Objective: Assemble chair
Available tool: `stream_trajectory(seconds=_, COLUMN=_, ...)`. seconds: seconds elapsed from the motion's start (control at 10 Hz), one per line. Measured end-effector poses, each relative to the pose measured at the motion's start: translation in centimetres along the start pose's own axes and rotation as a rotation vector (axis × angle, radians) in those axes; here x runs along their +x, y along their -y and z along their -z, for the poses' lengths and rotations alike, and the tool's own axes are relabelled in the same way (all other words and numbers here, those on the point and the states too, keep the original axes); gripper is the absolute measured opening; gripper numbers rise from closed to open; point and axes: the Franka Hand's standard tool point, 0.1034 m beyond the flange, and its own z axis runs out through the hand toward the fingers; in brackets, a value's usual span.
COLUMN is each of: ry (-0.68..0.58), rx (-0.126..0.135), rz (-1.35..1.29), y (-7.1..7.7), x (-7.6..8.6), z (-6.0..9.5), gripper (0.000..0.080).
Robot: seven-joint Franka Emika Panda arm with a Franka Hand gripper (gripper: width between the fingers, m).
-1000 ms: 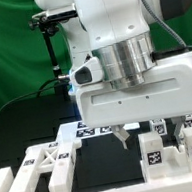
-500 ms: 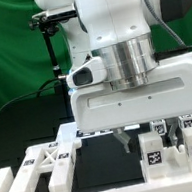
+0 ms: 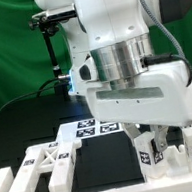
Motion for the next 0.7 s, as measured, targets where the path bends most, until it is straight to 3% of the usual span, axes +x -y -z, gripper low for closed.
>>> stream_trajectory(seconds=0.2, ry=0.033, rx=0.011, rz=-0.347, y=0.02, x=-0.15, z=-0.07, gripper=0.0289)
stream_trajectory(seconds=0.4, ry=0.046, rx=0.017, rz=-0.451, y=0.02, x=-0.20, z=-0.09, gripper=0.0289)
stream_trajectory(seconds=0.6, ry=0.043, rx=0.014, rz=-0.359, y=-0.02, x=-0.23, z=-0.11, gripper=0.0289)
stream_trajectory(seconds=0.7, ry=0.041, rx=0.013, rz=-0.251, y=-0.02, x=-0.25, z=-0.10, gripper=0.0380)
